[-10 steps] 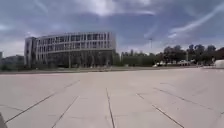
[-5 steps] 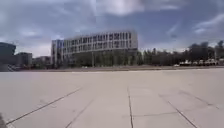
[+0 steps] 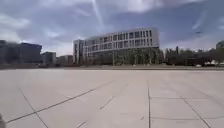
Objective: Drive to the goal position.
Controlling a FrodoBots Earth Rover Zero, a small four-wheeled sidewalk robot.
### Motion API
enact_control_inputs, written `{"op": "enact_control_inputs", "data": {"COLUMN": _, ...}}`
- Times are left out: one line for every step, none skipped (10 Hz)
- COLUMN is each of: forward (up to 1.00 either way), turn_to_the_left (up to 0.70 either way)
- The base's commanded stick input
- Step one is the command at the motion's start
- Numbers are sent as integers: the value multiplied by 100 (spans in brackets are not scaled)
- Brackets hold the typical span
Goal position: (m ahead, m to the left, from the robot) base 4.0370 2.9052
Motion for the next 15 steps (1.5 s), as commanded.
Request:
{"op": "enact_control_inputs", "data": {"forward": 0, "turn_to_the_left": 24}}
{"op": "enact_control_inputs", "data": {"forward": 0, "turn_to_the_left": 3}}
{"op": "enact_control_inputs", "data": {"forward": 0, "turn_to_the_left": 0}}
{"op": "enact_control_inputs", "data": {"forward": 6, "turn_to_the_left": 0}}
{"op": "enact_control_inputs", "data": {"forward": 30, "turn_to_the_left": 0}}
{"op": "enact_control_inputs", "data": {"forward": 70, "turn_to_the_left": 0}}
{"op": "enact_control_inputs", "data": {"forward": 70, "turn_to_the_left": 0}}
{"op": "enact_control_inputs", "data": {"forward": 70, "turn_to_the_left": 0}}
{"op": "enact_control_inputs", "data": {"forward": 70, "turn_to_the_left": 0}}
{"op": "enact_control_inputs", "data": {"forward": 70, "turn_to_the_left": 0}}
{"op": "enact_control_inputs", "data": {"forward": 70, "turn_to_the_left": 0}}
{"op": "enact_control_inputs", "data": {"forward": 70, "turn_to_the_left": 0}}
{"op": "enact_control_inputs", "data": {"forward": 70, "turn_to_the_left": 0}}
{"op": "enact_control_inputs", "data": {"forward": 70, "turn_to_the_left": 0}}
{"op": "enact_control_inputs", "data": {"forward": 70, "turn_to_the_left": 7}}
